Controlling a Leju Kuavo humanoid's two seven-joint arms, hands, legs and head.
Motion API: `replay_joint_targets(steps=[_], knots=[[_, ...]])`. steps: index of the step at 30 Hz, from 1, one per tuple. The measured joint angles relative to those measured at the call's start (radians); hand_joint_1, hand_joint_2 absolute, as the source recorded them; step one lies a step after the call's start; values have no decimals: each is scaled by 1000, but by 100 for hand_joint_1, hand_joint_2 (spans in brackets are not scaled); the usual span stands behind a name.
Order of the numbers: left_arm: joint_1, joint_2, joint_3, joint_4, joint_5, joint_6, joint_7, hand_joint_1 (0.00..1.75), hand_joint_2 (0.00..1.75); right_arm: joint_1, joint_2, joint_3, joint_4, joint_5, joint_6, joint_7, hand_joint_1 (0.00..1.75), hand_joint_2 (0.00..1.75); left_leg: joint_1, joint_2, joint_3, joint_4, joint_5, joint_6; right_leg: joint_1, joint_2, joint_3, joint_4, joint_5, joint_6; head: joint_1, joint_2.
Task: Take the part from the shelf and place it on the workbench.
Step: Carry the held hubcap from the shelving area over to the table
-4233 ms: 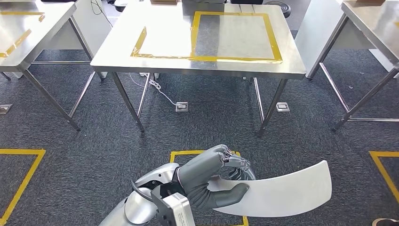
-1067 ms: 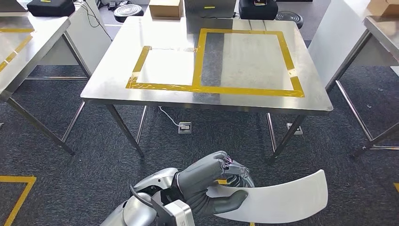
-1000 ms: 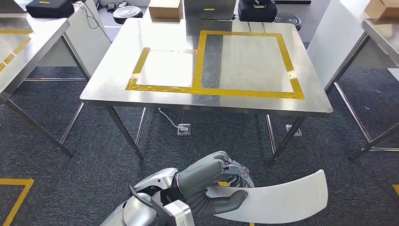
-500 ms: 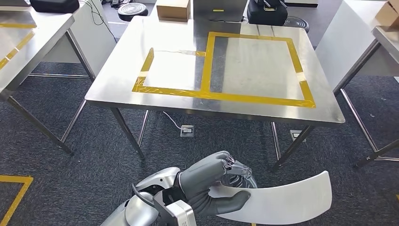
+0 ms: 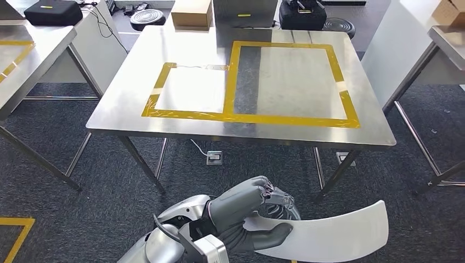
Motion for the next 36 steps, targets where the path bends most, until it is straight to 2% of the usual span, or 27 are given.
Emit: replay_joint_targets(steps=[1,2,5,7,8,10,11,12,13,15,16,17,19,21,22,23,25,26,27,28,30,31,32,33,36], knots=[[-1,-1,0,0,0,0,0,175,175,0,0,0,0,-1,0,0,0,0,-1,0,21,-52,21,6,2,1,3,2,-6,5,-1,0],[-1,-1,-1,0,0,0,0,175,175,-1,0,0,0,-2,0,0,0,0,-2,0,32,-82,27,12,4,1,4,3,-11,11,-1,0],[-2,-3,-3,0,0,-1,0,175,175,-4,0,-1,0,-4,0,0,0,0,-4,-3,39,-96,17,32,2,-1,8,3,-20,29,1,0],[-4,-7,-4,-1,0,-1,0,175,175,-6,-1,-1,-1,-4,0,0,0,0,0,-2,48,-100,13,44,0,-3,-8,45,-42,40,4,0],[-4,-9,-5,0,0,-1,0,175,175,-6,-1,-1,-1,-5,0,0,0,0,2,0,51,-101,10,49,-1,-3,-37,98,-65,45,6,0],[-5,-10,-6,2,0,-2,0,175,175,-4,-1,-4,-1,-7,0,0,0,0,2,1,56,-101,3,54,-2,-3,-119,231,-110,51,9,0],[-4,-10,-6,4,0,-2,0,175,175,-3,-1,-7,-1,-8,0,1,0,0,1,1,59,-101,-1,55,-2,-3,-152,274,-114,52,10,0],[-4,-10,-6,6,0,-2,0,175,175,-2,-1,-9,-1,-9,0,0,0,0,1,-1,63,-101,-5,54,-2,-3,-168,281,-98,52,10,0],[-4,-11,-6,7,0,-2,0,175,175,-1,-1,-11,-1,-9,0,0,0,0,1,-2,69,-101,-10,53,-3,-3,-163,251,-64,50,11,0],[-4,-12,-6,8,0,-3,0,175,175,-1,-1,-14,-1,-8,0,-2,0,0,0,-3,83,-100,-20,46,-1,-4,-114,118,17,43,11,0],[-5,-13,-6,8,0,-3,0,175,175,-2,-1,-15,-1,-7,0,-3,0,0,-1,-3,88,-100,-25,41,1,-4,-89,60,41,38,12,0],[-5,-13,-7,8,0,-3,0,175,175,-3,-1,-15,-1,-7,0,-3,0,0,-3,-3,91,-100,-30,36,3,-4,-74,23,52,32,12,0],[-5,-14,-7,8,0,-3,0,175,175,-3,-1,-15,-1,-6,0,-5,0,0,-4,-3,95,-103,-36,24,9,-3,-67,8,46,21,12,0],[-6,-15,-7,6,0,-3,0,175,175,-2,0,-15,-1,-6,0,-8,0,0,-2,-2,97,-95,-45,12,5,-3,-57,2,43,9,11,0],[-7,-15,-7,6,0,-3,-1,175,175,-2,0,-15,-1,-6,0,-9,0,0,-2,-2,88,-71,-58,7,2,-3,-50,-2,42,3,9,0],[-7,-15,-7,6,0,-3,-1,175,175,-2,1,-15,-1,-6,0,-10,0,0,-2,-1,67,-25,-78,3,0,-4,-42,-5,39,-3,7,0],[-5,-12,-7,7,0,-4,-2,175,175,-3,1,-15,-1,-5,0,-11,0,0,-2,-1,-7,104,-126,-2,1,-5,-32,-5,31,-11,3,0],[-4,-10,-7,8,0,-5,-2,175,175,-3,1,-15,-1,-5,0,-11,0,0,-1,-1,-41,155,-135,-3,1,-4,-27,-5,26,-12,3,0],[-3,-8,-7,9,0,-5,-2,175,175,-2,1,-16,-1,-6,0,-11,0,0,-1,-1,-61,173,-125,-4,1,-4,-22,-5,21,-11,3,0],[-3,-7,-7,9,0,-5,-2,175,175,-2,1,-16,-1,-6,0,-11,0,0,0,0,-61,153,-96,-3,1,-3,-15,-4,15,-10,2,0],[-3,-6,-7,8,0,-6,-2,175,175,-1,2,-16,-1,-6,0,-12,0,0,1,1,-17,28,-13,2,1,-1,0,-4,3,-4,1,0],[-3,-6,-7,8,0,-6,-2,175,175,-1,2,-16,-1,-6,0,-12,0,0,0,1,9,-34,14,5,3,0,5,-2,-4,1,0,0],[-3,-7,-7,8,0,-6,-2,175,175,-2,2,-16,-1,-6,0,-12,0,0,0,1,26,-75,27,10,4,0,8,-1,-10,6,0,0],[-3,-7,-7,8,0,-7,-2,175,175,-2,2,-16,-1,-6,0,-12,0,0,-2,1,34,-94,27,15,5,0,9,0,-15,13,0,0],[-4,-9,-7,7,0,-8,-3,175,175,-5,2,-16,-1,-6,0,-12,0,0,-3,-2,42,-100,19,34,3,-2,14,4,-27,32,2,0]])
